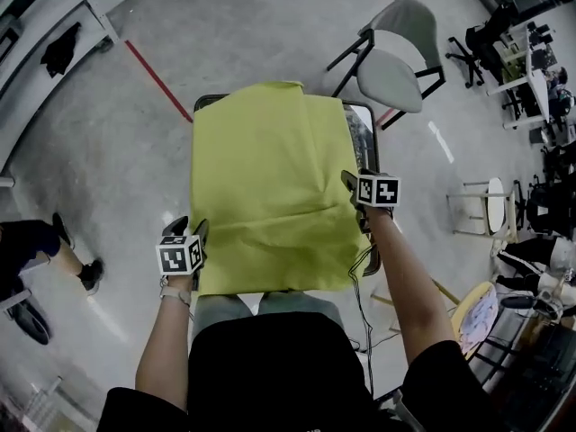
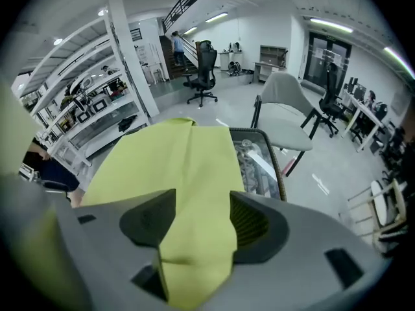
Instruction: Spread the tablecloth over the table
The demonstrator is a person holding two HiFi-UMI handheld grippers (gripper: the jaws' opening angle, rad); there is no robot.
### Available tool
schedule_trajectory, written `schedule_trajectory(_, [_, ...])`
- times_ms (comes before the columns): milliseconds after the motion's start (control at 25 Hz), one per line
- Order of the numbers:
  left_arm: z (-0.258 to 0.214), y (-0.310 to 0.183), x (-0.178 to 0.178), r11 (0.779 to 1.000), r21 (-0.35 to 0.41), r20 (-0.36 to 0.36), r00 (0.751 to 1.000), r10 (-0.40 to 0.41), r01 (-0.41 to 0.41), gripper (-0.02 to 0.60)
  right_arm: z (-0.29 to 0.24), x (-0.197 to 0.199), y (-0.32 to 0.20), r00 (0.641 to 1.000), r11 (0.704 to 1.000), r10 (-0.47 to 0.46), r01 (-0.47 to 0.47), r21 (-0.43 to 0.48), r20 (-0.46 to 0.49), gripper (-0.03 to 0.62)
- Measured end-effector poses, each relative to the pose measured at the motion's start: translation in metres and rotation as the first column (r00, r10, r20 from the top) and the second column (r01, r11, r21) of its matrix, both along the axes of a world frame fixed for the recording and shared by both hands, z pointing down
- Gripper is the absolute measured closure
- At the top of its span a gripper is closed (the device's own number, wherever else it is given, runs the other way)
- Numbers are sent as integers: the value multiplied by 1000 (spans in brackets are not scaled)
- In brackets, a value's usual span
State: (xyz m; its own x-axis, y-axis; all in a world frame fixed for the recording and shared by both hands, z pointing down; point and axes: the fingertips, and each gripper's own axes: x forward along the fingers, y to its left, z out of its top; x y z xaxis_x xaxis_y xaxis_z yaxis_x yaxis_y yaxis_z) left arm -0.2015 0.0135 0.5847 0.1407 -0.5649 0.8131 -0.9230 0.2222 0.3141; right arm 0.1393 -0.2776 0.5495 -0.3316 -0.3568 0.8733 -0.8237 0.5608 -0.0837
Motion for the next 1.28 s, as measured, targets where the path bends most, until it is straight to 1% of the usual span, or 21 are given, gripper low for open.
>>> schedule_trajectory(200, [-13, -6, 25, 998, -14, 22, 998, -59, 60, 357, 28, -11, -29, 996, 996, -91, 90, -27, -7, 329])
schedule_trajectory(320, [-24, -6, 37, 995, -18, 37, 995, -93, 94, 357, 45, -24, -43, 991, 990, -131, 131, -46, -6, 329])
schedule_trajectory(440, [-36, 1, 49, 993, -38, 56, 992, -111, 114, 357, 62, -37, -51, 986, 984, -165, 164, -66, -11, 326])
schedule_trajectory(640, [-45, 10, 71, 990, -50, 64, 990, -126, 129, 357, 80, -41, -63, 989, 987, -148, 145, -73, -30, 326])
schedule_trajectory(880, [-48, 29, 70, 987, -72, 80, 987, -141, 147, 357, 102, -57, -58, 983, 983, -170, 165, -76, -66, 326])
schedule_trajectory(1080, [-48, 28, 78, 987, -85, 86, 987, -133, 140, 357, 100, -55, -64, 979, 981, -188, 183, -66, -76, 327])
schedule_trajectory(1120, [-47, 28, 80, 987, -88, 86, 988, -126, 134, 357, 98, -53, -64, 977, 979, -197, 192, -68, -76, 345])
schedule_trajectory(1200, [-46, 28, 84, 988, -95, 84, 990, -113, 121, 357, 96, -51, -64, 973, 974, -221, 216, -73, -70, 446])
schedule_trajectory(1280, [-45, 27, 89, 989, -103, 85, 992, -97, 106, 357, 98, -47, -64, 969, 969, -240, 235, -76, -62, 505])
